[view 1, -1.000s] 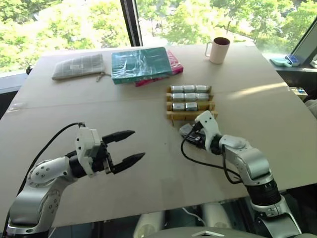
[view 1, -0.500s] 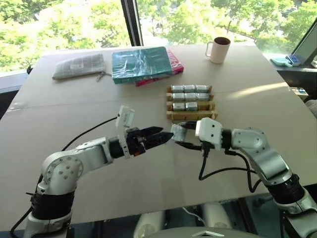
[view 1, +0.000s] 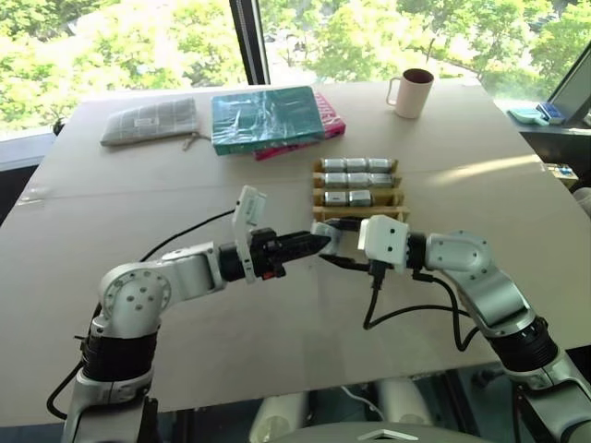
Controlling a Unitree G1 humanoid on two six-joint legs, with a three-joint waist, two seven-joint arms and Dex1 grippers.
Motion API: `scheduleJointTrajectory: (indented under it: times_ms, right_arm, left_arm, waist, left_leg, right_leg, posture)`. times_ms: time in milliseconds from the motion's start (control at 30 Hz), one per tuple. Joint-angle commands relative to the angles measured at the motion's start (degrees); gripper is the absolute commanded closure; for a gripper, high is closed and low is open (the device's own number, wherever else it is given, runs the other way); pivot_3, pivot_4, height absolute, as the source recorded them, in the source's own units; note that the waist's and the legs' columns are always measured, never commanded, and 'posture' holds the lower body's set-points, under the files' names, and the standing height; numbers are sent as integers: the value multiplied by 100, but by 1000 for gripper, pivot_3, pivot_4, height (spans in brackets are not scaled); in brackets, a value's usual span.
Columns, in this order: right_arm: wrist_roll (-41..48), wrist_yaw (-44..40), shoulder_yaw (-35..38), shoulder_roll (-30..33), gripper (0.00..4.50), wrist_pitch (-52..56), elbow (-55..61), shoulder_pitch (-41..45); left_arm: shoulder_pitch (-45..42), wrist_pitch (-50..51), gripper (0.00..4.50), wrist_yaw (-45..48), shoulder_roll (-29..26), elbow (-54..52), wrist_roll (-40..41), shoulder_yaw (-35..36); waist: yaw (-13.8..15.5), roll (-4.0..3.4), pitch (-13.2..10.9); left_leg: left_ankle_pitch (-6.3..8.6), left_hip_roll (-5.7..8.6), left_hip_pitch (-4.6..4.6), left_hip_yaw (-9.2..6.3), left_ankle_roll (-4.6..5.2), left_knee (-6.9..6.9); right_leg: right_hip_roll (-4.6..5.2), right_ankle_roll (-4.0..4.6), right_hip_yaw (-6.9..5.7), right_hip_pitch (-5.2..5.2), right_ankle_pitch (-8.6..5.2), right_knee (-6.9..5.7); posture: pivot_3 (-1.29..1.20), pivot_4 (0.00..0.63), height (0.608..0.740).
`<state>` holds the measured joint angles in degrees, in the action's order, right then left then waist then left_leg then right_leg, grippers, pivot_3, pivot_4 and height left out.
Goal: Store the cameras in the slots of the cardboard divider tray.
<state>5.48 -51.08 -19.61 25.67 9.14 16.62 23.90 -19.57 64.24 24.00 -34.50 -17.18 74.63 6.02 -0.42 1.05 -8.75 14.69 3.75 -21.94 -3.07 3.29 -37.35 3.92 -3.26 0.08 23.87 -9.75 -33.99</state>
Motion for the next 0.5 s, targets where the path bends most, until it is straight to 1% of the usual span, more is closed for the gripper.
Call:
scheduleJointTrajectory:
  times_ms: [33,67,100,133,267,300,367,433,500]
  right_arm:
    - [351,21,359,25,1046,218,131,-10]
    - [414,38,485,92,696,254,134,-87]
    - [458,50,572,145,118,282,148,-147]
    - [653,89,886,247,11,379,231,-347]
    - [1427,-117,2243,932,0,642,461,-1119]
    - [1651,-229,2567,1070,0,576,452,-1230]
    - [2043,-578,2911,1409,0,691,400,-1321]
    - [2372,-785,3162,1714,0,1014,212,-1240]
    - [2549,-963,3356,1950,0,1088,-67,-1131]
  left_arm:
    - [-422,-107,3707,258,39,-46,-246,-146]
    - [-540,-184,3707,371,33,-30,-413,-220]
    - [-614,-230,3707,449,33,-28,-529,-272]
    - [-833,-323,3707,590,54,58,-733,-387]
    - [-1884,-1147,3707,1613,94,750,-2148,-1304]
    - [-2143,-1490,3707,1979,68,1016,-2654,-1680]
    - [-2518,-2246,3707,2665,39,1554,-3582,-2312]
    - [-3056,-2693,3707,3052,412,2484,-4050,-2533]
    - [-3683,-3416,3707,3404,863,3680,-4693,-2787]
  waist:
    - [15,0,0]
    - [33,1,0]
    - [47,1,0]
    - [63,1,0]
    - [251,3,-7]
    - [264,2,-8]
    - [248,1,-8]
    - [229,0,-9]
    - [217,8,-14]
  left_leg:
    - [0,0,0,-1,0,0]
    - [0,1,-1,-1,0,0]
    - [0,2,-1,-1,0,-1]
    - [0,3,-2,-1,0,-1]
    - [-1,10,-12,-9,3,-3]
    - [-10,13,-14,-6,19,-4]
    - [-13,11,-10,9,26,-3]
    - [-14,3,-5,24,28,0]
    - [-14,-3,-6,24,30,-5]
  right_leg:
    - [0,0,-1,-1,0,1]
    - [0,0,-1,-1,0,1]
    - [0,0,-1,-2,0,2]
    - [1,0,-1,-2,0,3]
    - [4,1,-11,-4,0,12]
    - [4,4,-9,-9,-2,13]
    - [4,10,-1,-10,-6,15]
    - [2,13,12,-12,-8,16]
    - [-2,16,10,-12,-10,17]
  posture:
    - [0,150,740]
    - [0,150,740]
    - [0,150,740]
    - [0,150,740]
    - [0,150,740]
    - [0,150,740]
    - [0,150,740]
    - [0,150,740]
    - [0,150,740]
